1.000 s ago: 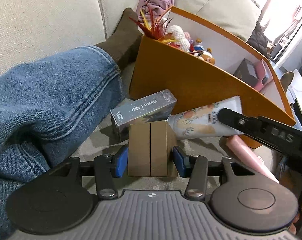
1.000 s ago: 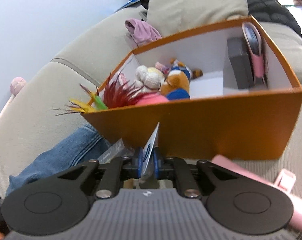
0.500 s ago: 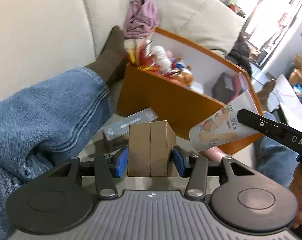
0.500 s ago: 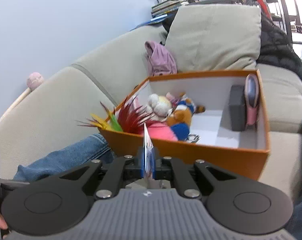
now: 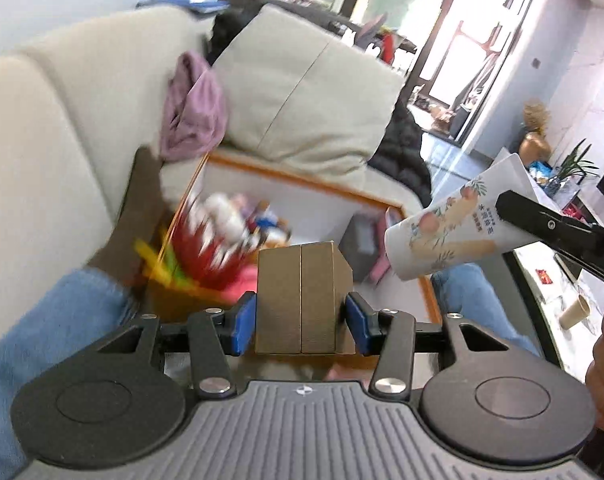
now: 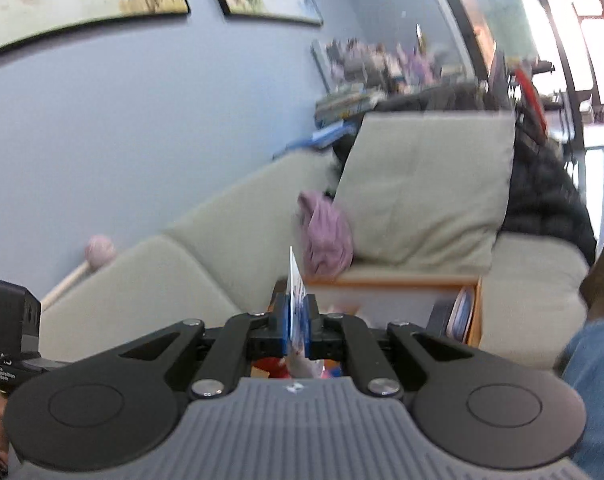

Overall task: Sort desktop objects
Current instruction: 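Carry the beige box and lotion tube up over the orange box, then lower the beige box and lotion tube into the box and open both grippers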

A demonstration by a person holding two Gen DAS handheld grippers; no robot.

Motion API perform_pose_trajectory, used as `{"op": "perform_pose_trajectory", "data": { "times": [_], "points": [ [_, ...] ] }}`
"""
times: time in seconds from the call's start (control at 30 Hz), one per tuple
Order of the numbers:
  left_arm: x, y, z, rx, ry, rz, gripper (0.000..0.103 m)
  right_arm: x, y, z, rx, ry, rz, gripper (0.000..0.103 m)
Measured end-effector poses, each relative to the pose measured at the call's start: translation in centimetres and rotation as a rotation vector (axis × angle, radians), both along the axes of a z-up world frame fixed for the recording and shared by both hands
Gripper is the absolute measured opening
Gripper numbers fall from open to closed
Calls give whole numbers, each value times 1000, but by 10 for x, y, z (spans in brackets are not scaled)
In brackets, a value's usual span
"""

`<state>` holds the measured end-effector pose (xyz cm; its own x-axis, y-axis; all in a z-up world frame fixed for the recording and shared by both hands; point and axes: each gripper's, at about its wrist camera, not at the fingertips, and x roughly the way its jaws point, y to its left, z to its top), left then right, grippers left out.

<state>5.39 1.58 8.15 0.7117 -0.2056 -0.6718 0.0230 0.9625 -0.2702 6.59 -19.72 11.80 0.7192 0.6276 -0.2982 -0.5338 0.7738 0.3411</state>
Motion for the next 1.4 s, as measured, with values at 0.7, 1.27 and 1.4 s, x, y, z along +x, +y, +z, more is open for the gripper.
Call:
{"op": "perform_pose_trajectory", "data": {
  "times": [0.7, 1.27, 1.4],
  "points": [
    [132, -38, -57, 37, 182, -117, 55, 103, -14, -66, -133, 192, -142, 7],
    [234, -77, -123, 72, 283, -128, 51, 134, -8, -97, -200, 248, -108, 7],
    [239, -74, -128, 6, 287, -127, 51, 136, -4, -101, -211, 259, -98, 7]
  ]
}}
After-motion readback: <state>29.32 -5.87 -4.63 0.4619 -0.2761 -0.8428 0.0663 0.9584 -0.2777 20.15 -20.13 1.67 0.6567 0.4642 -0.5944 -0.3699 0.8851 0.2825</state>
